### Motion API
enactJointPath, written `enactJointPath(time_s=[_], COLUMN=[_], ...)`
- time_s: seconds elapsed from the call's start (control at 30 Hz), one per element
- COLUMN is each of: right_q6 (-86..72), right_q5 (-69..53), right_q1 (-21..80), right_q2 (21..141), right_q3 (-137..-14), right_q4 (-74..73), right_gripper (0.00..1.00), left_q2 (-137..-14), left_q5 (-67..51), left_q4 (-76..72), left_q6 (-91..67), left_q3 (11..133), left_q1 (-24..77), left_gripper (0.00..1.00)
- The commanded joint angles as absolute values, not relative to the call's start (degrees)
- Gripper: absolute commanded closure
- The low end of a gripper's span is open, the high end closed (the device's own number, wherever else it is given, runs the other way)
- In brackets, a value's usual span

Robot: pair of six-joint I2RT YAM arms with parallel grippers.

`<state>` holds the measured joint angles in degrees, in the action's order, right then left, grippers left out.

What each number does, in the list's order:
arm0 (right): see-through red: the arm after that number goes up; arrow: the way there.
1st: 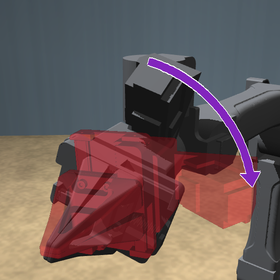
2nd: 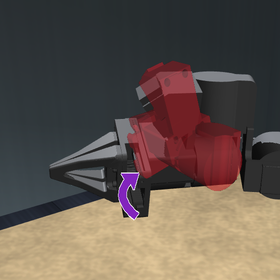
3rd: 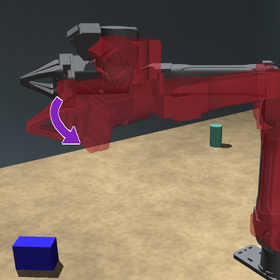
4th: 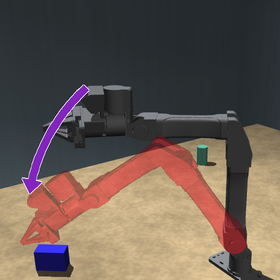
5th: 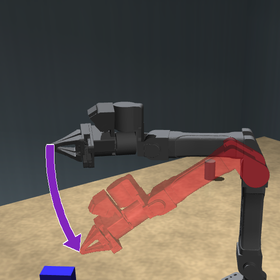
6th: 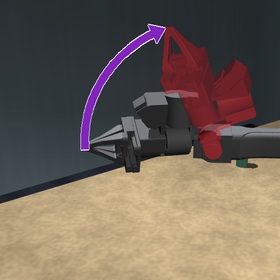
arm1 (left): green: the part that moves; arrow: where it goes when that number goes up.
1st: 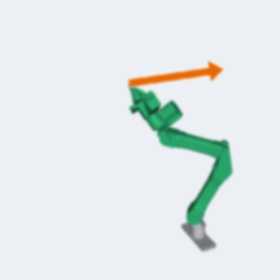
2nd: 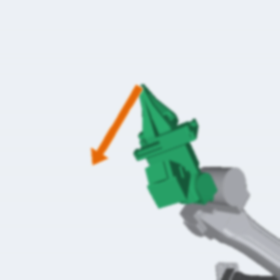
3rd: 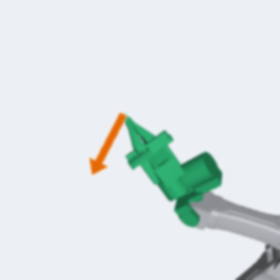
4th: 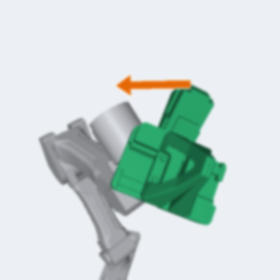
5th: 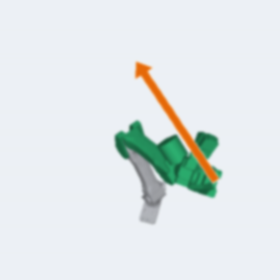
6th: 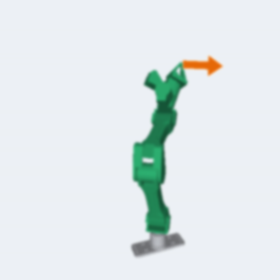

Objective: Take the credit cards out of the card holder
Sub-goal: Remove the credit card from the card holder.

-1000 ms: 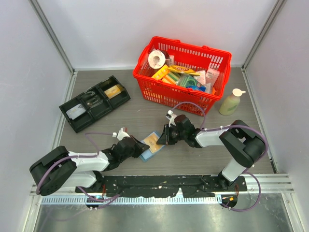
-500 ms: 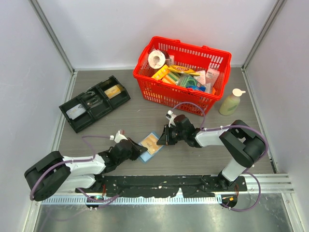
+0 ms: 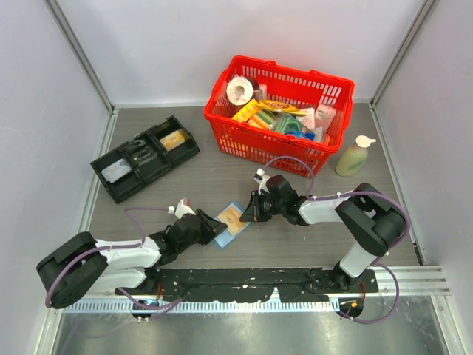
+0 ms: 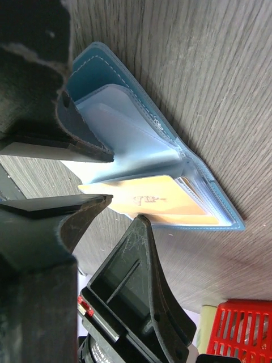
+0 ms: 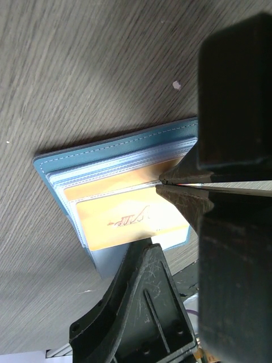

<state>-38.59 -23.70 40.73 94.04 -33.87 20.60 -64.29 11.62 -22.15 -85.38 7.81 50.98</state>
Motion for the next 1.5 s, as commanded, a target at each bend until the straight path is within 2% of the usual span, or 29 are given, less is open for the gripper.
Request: enactJointPath(time_s=[0.0, 0.43, 0.57, 0.83, 1.17, 1.47], right_q6=[-37.0, -36.8, -36.7, -36.7, -36.6, -33.8], right_q5=[-20.3, -20.5, -20.5, -20.4, -20.7, -20.5], right_q1=[40.3, 40.3, 40.3, 39.8, 39.0, 38.9], right_q2=[96.0, 95.7, 95.6, 95.6, 95.3, 89.4], right_q3=[-32.6, -32.5, -32.5, -32.2, -32.0, -33.0], right_q4=[15.3, 15.5, 15.5, 15.6, 16.2, 15.6], right_gripper=[0.92, 0.92, 0.92, 0.92, 0.92, 0.91], left_q2=[-67.9, -68.7, -67.7, -63.5, -55.6, -45.3], left_q5=[10.4, 9.7, 9.5, 9.1, 11.8, 13.8], left_q4=[-25.4, -30.8, -31.4, -28.0, -12.1, -2.3], left_q6=[-83.6, -81.4, -80.7, -83.1, -85.9, -85.0], left_q3=[7.4, 7.5, 7.5, 6.2, 5.8, 6.4], left_q1=[51.0, 51.4, 51.5, 51.8, 51.8, 51.8], left_gripper=[0.7, 0.9, 1.0, 1.0, 1.0, 1.0])
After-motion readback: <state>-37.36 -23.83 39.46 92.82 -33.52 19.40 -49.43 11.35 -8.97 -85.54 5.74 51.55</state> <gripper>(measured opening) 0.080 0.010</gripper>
